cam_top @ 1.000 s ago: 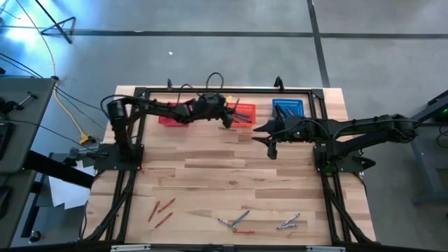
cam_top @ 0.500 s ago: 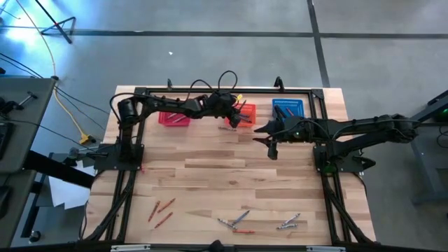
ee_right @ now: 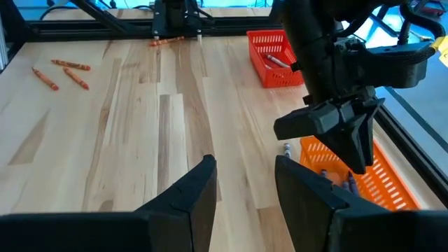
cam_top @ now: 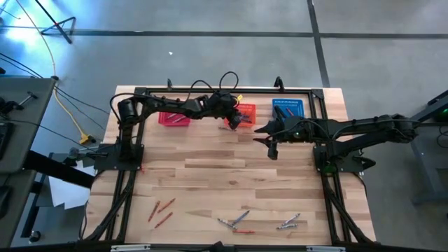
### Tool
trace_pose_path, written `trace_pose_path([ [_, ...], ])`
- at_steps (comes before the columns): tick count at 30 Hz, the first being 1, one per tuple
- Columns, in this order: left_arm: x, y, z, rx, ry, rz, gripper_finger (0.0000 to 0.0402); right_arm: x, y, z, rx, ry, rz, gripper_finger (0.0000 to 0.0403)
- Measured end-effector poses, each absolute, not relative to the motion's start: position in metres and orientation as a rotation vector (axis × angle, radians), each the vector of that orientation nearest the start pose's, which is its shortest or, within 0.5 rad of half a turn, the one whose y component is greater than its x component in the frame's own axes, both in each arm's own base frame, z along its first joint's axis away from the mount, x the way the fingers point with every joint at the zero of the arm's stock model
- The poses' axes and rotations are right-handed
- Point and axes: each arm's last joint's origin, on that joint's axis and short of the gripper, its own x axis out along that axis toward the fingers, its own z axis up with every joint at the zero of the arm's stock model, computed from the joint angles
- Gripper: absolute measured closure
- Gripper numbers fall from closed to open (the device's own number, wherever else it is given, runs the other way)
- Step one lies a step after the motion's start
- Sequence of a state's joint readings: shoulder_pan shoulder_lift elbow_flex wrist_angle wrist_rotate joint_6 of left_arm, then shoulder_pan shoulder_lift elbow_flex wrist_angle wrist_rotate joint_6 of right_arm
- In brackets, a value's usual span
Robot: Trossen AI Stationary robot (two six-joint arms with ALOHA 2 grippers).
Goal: Sort crayons
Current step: Put the gray crayon into the red bin
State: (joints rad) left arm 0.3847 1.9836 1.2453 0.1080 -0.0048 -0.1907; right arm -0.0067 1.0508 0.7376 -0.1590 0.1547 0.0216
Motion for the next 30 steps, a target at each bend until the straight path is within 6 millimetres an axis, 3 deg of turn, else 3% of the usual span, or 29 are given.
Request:
trace_pose_path([
  [3, 0.394, 0.153, 0.179, -0.370, 0.565, 0.277, 0.0312, 0.226, -0.006, 0.269, -0.013, 0.479, -0.164, 0.0263],
  [6, 0.393, 0.135, 0.202, -0.380, 0.539, 0.079, 0.0315, 0.225, -0.006, 0.268, -0.005, 0.493, -0.166, 0.0263],
  [9, 0.385, 0.111, 0.209, -0.361, 0.663, 0.008, 0.0320, 0.224, -0.006, 0.267, 0.009, 0.508, -0.170, 0.0263],
  [18, 0.355, 0.061, 0.192, -0.171, 1.139, 0.272, 0.0325, 0.224, -0.006, 0.266, 0.006, 0.513, -0.170, 0.0263],
  [23, 0.356, 0.058, 0.186, -0.033, 1.128, 0.400, 0.0325, 0.224, -0.006, 0.267, 0.006, 0.511, -0.170, 0.0263],
  [30, 0.359, 0.075, 0.184, 0.019, 1.076, 0.404, 0.0326, 0.224, -0.006, 0.267, 0.009, 0.509, -0.170, 0.0263],
])
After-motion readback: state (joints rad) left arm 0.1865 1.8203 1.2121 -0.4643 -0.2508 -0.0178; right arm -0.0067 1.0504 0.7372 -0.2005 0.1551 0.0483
